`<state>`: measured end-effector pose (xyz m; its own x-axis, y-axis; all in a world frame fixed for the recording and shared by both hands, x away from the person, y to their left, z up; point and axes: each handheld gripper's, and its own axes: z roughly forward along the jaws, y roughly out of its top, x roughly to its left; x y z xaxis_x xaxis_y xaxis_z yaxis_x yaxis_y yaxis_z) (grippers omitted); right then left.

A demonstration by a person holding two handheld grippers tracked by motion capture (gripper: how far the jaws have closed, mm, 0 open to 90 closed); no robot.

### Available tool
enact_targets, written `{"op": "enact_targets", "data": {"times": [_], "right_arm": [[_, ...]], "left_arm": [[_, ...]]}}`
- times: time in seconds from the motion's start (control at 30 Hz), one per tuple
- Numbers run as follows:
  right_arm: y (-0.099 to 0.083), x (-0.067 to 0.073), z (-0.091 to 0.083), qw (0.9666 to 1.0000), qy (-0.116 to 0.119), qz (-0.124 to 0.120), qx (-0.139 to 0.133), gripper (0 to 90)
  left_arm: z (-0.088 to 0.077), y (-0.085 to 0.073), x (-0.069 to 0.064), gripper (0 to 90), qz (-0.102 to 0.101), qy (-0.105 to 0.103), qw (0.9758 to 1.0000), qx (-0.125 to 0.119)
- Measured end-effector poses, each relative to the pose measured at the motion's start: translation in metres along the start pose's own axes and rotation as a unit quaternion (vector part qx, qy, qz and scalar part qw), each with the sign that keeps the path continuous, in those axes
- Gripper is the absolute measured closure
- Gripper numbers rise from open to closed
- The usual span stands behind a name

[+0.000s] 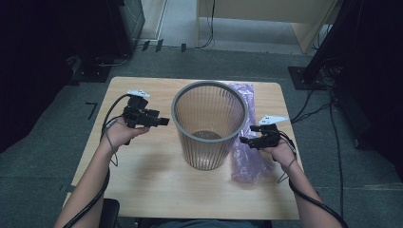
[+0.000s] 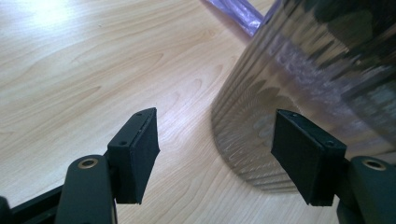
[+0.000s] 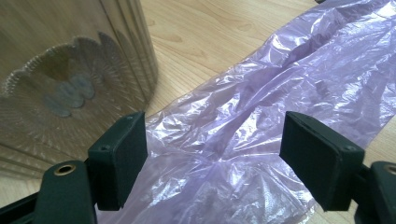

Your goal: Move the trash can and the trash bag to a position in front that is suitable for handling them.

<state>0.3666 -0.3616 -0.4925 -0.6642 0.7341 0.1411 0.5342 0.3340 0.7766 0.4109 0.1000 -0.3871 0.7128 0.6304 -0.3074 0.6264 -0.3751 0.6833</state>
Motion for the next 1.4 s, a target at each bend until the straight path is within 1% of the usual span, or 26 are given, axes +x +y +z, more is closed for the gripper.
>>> {"op": "enact_targets", "data": {"times": [0.07, 0.17, 0.37, 0.43, 0.47, 0.6, 0.83, 0.93, 1.1, 1.13, 1.23, 1.33, 1.4], "right_arm": [[-0.001, -0.002, 0.001, 1.0, -0.002, -0.001, -0.001, 23.1], [-0.002, -0.004, 0.004, 1.0, -0.007, -0.002, 0.0, 23.2], [-0.005, -0.007, 0.009, 0.9999, -0.012, -0.006, 0.01, 23.2], [-0.007, -0.008, 0.01, 0.9998, -0.013, -0.009, 0.014, 23.2], [-0.008, -0.008, 0.012, 0.9997, -0.012, -0.013, 0.015, 23.2], [-0.01, -0.008, 0.014, 0.9996, -0.011, -0.016, 0.021, 23.1], [-0.014, -0.007, 0.02, 0.9991, -0.012, -0.019, 0.037, 21.3], [-0.015, -0.007, 0.021, 0.9989, -0.013, -0.02, 0.041, 20.9], [-0.016, -0.008, 0.021, 0.9989, -0.013, -0.021, 0.04, 20.0], [-0.017, -0.007, 0.022, 0.9989, -0.013, -0.021, 0.038, 17.9], [-0.019, -0.005, 0.023, 0.9991, -0.012, -0.024, 0.031, 13.9], [-0.02, -0.004, 0.024, 0.9988, -0.016, -0.034, 0.03, 13.8], [-0.02, -0.004, 0.024, 0.9989, -0.016, -0.034, 0.03, 13.8]], "left_arm": [[-0.003, 0.003, 0.0, 31.3, -0.003, 0.002, 1.0, -0.003], [-0.008, 0.009, 0.001, 31.4, -0.001, 0.006, 1.0, -0.003], [-0.016, 0.02, 0.0, 31.6, 0.002, 0.009, 0.9999, -0.007], [-0.017, 0.021, 0.0, 31.7, 0.002, 0.01, 0.9999, -0.007], [-0.019, 0.025, 0.0, 31.7, 0.002, 0.013, 0.9999, -0.006], [-0.022, 0.03, -0.003, 31.7, 0.007, 0.012, 0.9999, -0.007], [-0.03, 0.042, -0.007, 31.7, 0.007, 0.012, 0.9999, -0.006], [-0.032, 0.047, -0.009, 31.7, 0.013, 0.014, 0.9998, -0.003], [-0.036, 0.054, -0.01, 31.7, 0.013, 0.013, 0.9998, -0.006], [-0.038, 0.058, -0.011, 31.7, 0.011, 0.017, 0.9998, -0.006], [-0.041, 0.063, -0.013, 31.7, 0.013, 0.018, 0.9997, -0.009], [-0.044, 0.068, -0.015, 31.8, 0.019, 0.02, 0.9996, -0.011], [-0.046, 0.072, -0.017, 31.8, 0.021, 0.023, 0.9995, -0.011]]}}
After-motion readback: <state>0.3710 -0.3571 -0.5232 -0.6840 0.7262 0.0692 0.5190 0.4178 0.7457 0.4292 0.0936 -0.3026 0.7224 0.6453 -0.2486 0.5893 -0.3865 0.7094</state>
